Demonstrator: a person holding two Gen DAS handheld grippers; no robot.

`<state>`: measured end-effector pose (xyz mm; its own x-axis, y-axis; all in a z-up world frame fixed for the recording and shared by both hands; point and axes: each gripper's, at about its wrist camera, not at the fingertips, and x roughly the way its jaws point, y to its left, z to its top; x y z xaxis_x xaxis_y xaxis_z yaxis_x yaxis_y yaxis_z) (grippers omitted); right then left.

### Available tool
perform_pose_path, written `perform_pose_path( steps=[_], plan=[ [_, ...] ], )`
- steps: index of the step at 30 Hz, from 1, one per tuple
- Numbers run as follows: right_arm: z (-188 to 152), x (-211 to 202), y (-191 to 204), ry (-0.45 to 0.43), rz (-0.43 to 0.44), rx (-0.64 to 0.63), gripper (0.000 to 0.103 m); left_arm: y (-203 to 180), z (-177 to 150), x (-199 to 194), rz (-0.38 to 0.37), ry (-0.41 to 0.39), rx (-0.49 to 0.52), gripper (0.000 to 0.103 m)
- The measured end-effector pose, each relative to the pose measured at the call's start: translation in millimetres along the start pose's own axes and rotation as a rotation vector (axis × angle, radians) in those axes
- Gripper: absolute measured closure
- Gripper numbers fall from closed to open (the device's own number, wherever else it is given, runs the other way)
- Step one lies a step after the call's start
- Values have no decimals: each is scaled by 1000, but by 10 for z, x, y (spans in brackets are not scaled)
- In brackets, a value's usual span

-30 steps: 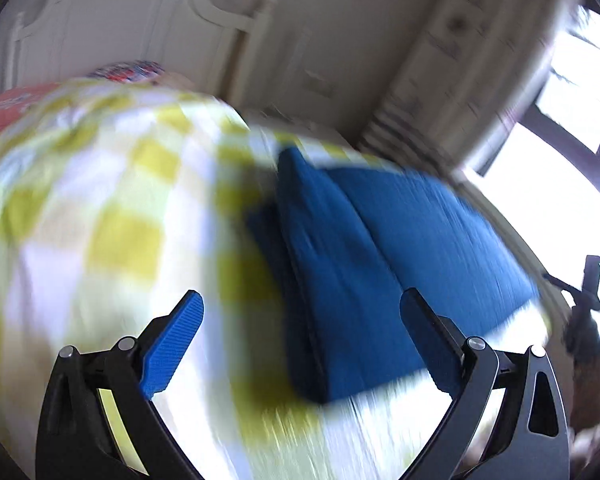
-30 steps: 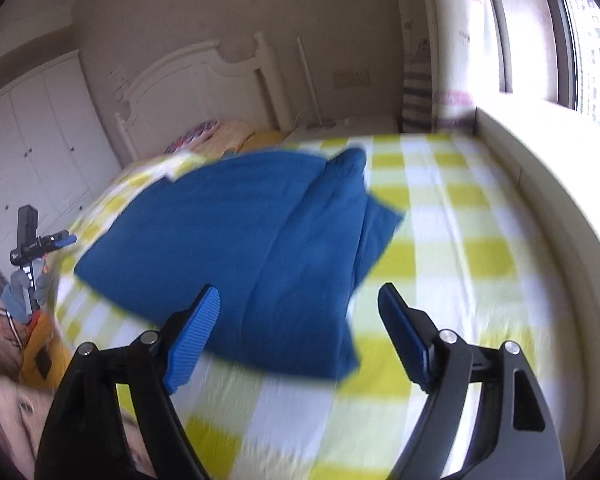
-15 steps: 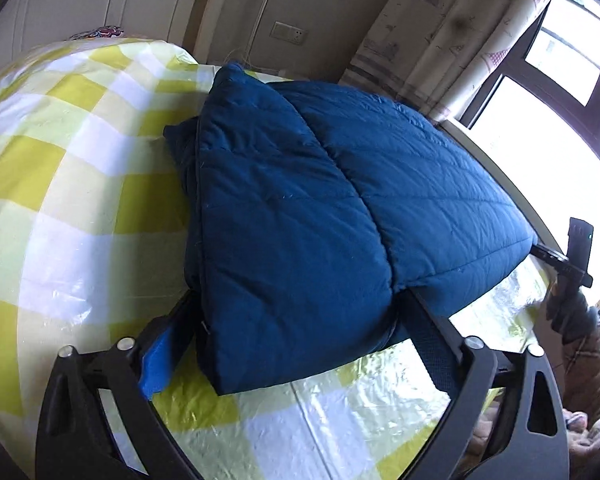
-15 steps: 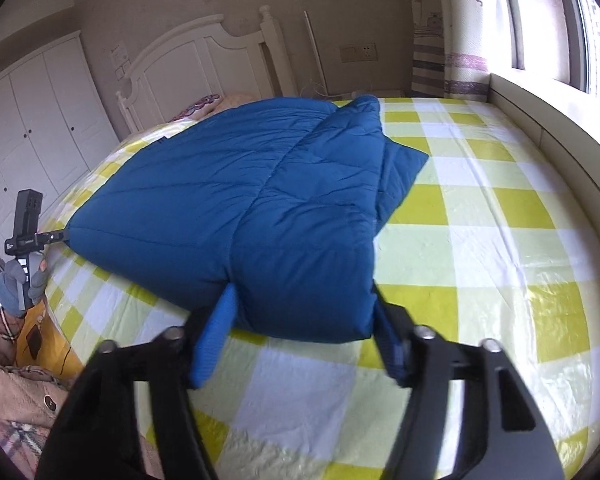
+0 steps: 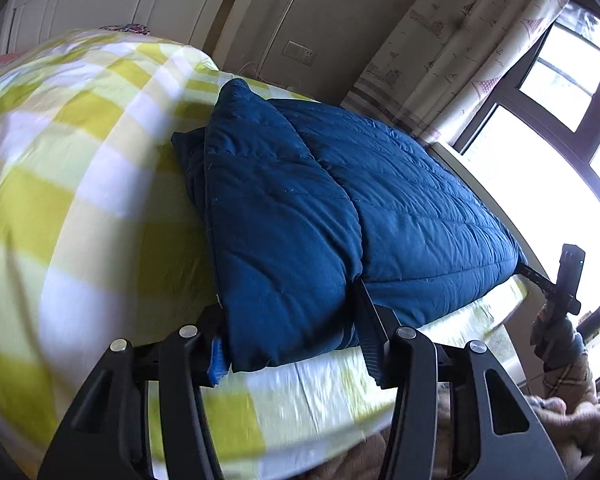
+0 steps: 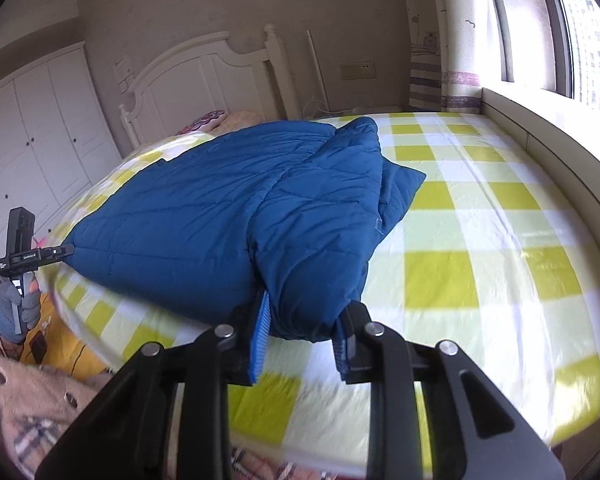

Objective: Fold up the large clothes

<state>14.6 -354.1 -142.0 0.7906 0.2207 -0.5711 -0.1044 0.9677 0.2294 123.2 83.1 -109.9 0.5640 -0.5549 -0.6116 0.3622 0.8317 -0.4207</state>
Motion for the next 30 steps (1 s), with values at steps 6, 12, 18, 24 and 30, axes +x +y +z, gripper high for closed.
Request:
perform_pose_path(
  steps=[6, 12, 18, 24, 30],
  plan=[
    [-357, -278, 117, 6, 25, 31, 73, 6, -319, -227, -1, -5, -17, 51],
    [-338, -594, 227, 46, -28, -20, 45, 11, -367, -507, 54, 10, 34, 22],
    [491, -1049, 613, -289, -152, -134, 2, -298, 268, -1052, 149, -304, 46, 4],
    [1541, -379, 967, -336, -91, -47, 2, -867, 1372, -441, 257, -401, 46, 4],
    [2029, 1036, 1218, -72, -118, -31, 2, -916, 1927, 961, 427, -90, 118, 4]
  ],
)
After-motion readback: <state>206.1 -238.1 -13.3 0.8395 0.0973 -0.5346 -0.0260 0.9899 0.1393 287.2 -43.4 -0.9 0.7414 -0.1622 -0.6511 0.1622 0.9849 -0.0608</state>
